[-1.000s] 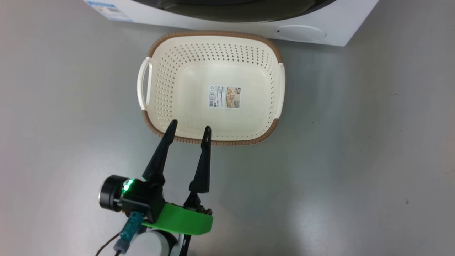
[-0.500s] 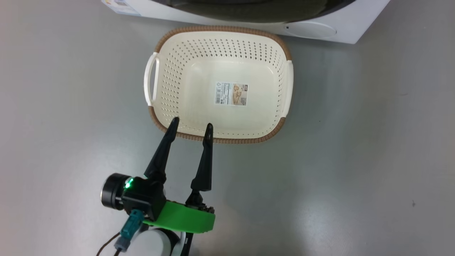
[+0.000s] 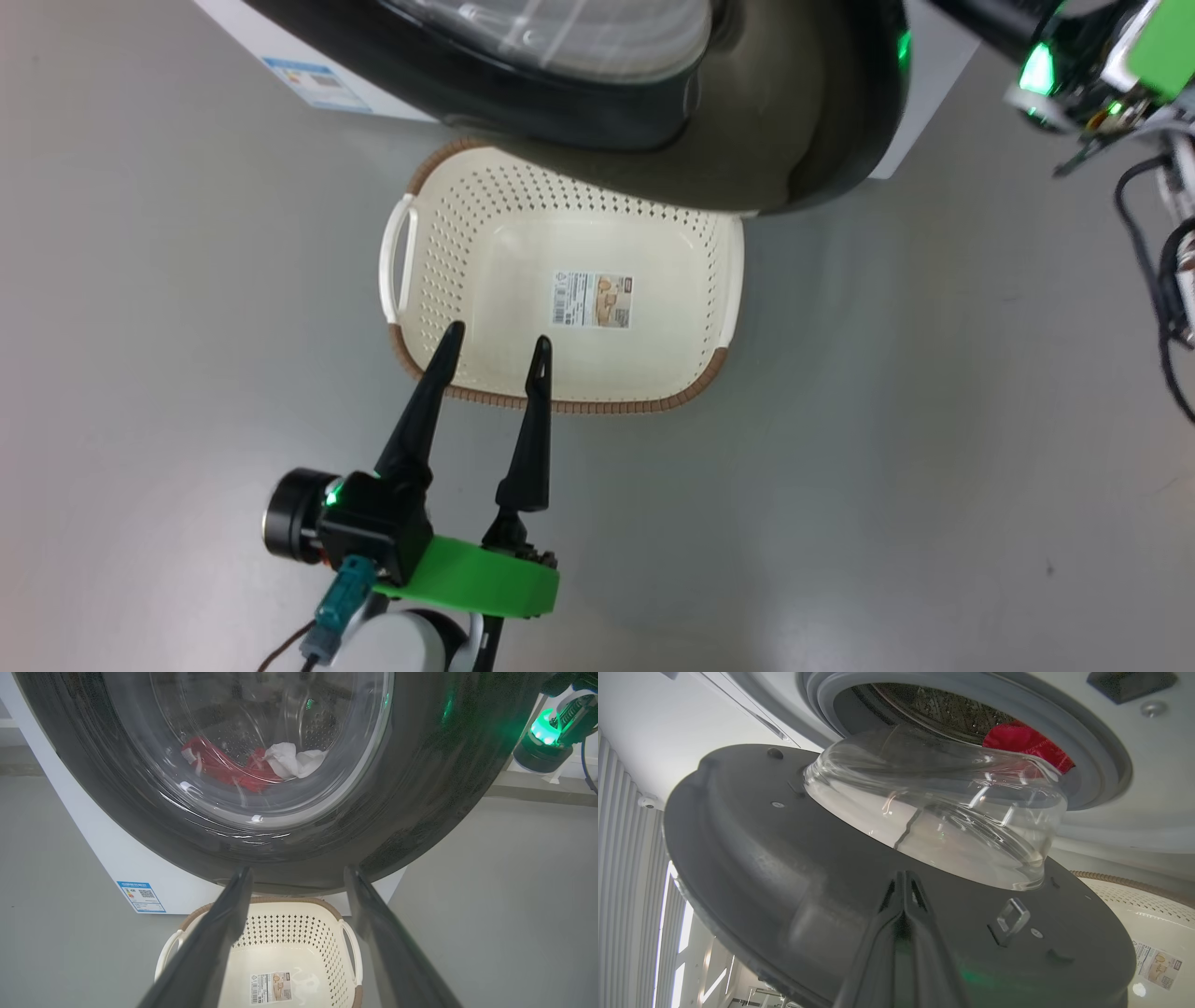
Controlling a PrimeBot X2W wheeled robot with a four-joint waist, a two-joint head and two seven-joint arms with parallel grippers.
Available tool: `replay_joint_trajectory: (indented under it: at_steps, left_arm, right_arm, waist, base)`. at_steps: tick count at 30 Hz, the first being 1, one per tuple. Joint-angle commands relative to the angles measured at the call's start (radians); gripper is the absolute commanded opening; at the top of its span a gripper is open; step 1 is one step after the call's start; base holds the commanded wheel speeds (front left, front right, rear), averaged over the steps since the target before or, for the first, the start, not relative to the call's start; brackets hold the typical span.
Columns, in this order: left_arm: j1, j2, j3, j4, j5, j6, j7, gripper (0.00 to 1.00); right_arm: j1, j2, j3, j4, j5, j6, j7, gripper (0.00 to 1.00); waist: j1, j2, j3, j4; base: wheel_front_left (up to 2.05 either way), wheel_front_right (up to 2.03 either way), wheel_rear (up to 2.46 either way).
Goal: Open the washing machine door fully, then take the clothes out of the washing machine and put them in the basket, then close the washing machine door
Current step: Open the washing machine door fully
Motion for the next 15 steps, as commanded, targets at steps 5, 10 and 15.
replay_joint_trajectory:
  at_steps: [5,10,15]
  left_arm:
    - [0.046,0.014,0.044,-0.010,0.013,-0.008,-0.009,1.00]
    - [0.073,0.014,0.056,-0.009,0.018,-0.014,-0.009,1.00]
    - [0.091,0.014,0.064,-0.011,0.018,-0.018,-0.009,1.00]
  right_arm:
    - [0.087,0.043,-0.005,-0.066,-0.017,0.008,0.028,0.00]
    - [0.156,0.073,-0.010,-0.107,-0.022,0.008,0.053,0.00]
    - [0.205,0.097,-0.011,-0.142,-0.036,0.008,0.078,0.00]
  waist:
    - [0.0000,0.0000,-0.057,-0.015]
    - [0.0000,0.0000,-0.090,-0.017]
    - [0.0000,0.0000,-0.106,-0.016]
  base:
    - [0.00,0.00,0.00]
    - [0.00,0.00,0.00]
    - [0.00,0.00,0.00]
